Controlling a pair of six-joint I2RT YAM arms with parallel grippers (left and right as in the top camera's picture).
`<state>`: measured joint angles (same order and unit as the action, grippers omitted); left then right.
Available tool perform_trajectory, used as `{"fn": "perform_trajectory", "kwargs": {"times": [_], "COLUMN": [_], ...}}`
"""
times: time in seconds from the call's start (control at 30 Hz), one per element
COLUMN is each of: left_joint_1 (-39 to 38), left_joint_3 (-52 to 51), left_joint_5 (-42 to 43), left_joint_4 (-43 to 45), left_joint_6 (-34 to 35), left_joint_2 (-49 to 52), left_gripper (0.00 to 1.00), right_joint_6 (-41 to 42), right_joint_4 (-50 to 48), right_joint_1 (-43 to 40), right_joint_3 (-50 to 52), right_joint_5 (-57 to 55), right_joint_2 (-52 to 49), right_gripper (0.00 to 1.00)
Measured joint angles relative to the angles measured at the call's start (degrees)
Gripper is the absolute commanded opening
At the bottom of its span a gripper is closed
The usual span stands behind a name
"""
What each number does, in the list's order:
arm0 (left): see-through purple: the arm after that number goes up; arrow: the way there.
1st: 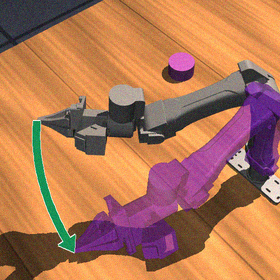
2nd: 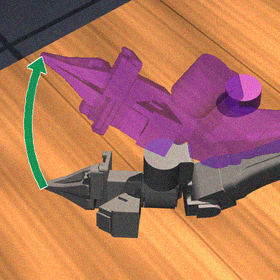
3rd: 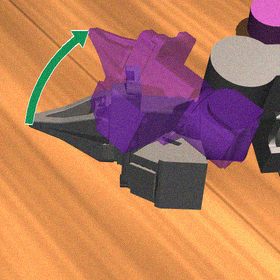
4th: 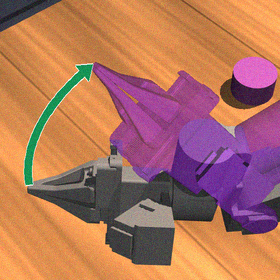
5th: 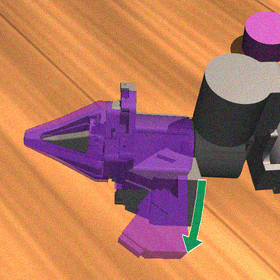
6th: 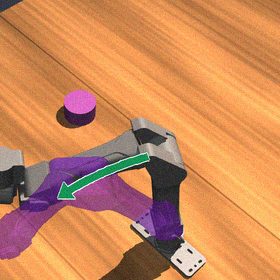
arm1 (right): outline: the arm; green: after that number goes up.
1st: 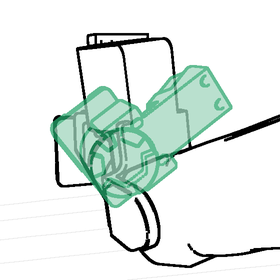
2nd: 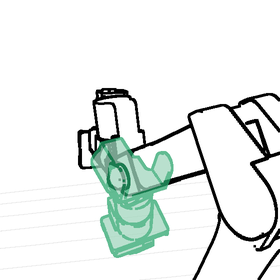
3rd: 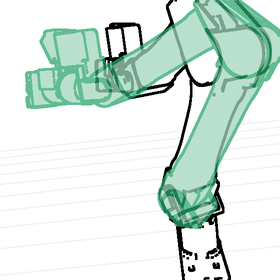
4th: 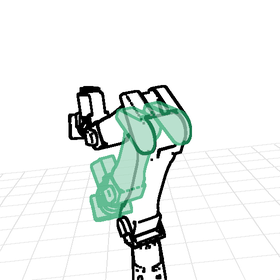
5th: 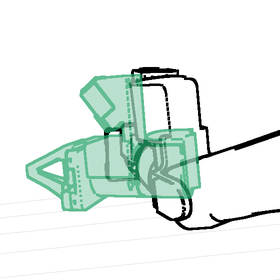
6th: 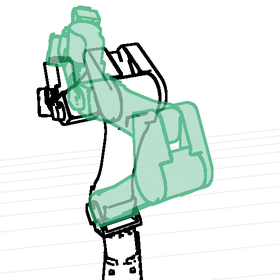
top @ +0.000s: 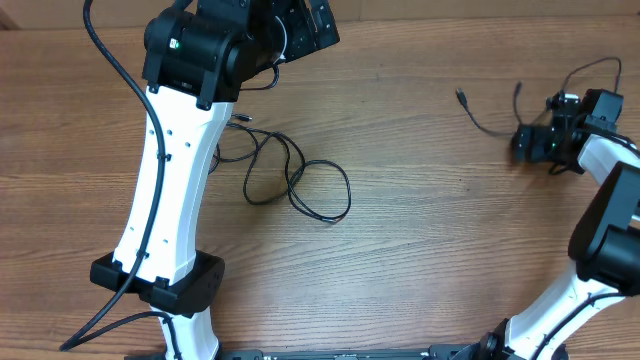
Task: Untangle cables
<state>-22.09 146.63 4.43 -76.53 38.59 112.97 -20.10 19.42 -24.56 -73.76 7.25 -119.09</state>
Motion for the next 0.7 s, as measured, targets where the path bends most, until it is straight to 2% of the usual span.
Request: {"fn": "perform_trajectory", "kwargs": {"times": [0.37, 0.7], "left_joint_1": [0.0, 0.0], "left_joint_3": [0.0, 0.0], "left_joint_5": [0.0, 0.0], "left_joint_4": [0.0, 0.0], "left_joint_6": [0.0, 0.0], "left_joint_2": [0.0, 0.0], "left_gripper": [0.99, 0.99], "right_joint_6": [5.5, 13.8], "right_joint_4": [-20.4, -32.1], "right_joint_1": [-0.1, -0.3], "right_joint_3": [-1.6, -1.6], "right_joint_5": [1.8, 5.5], "right_joint_2": [-7.3, -10.4], "right_gripper": [1.00, 1.00]}}
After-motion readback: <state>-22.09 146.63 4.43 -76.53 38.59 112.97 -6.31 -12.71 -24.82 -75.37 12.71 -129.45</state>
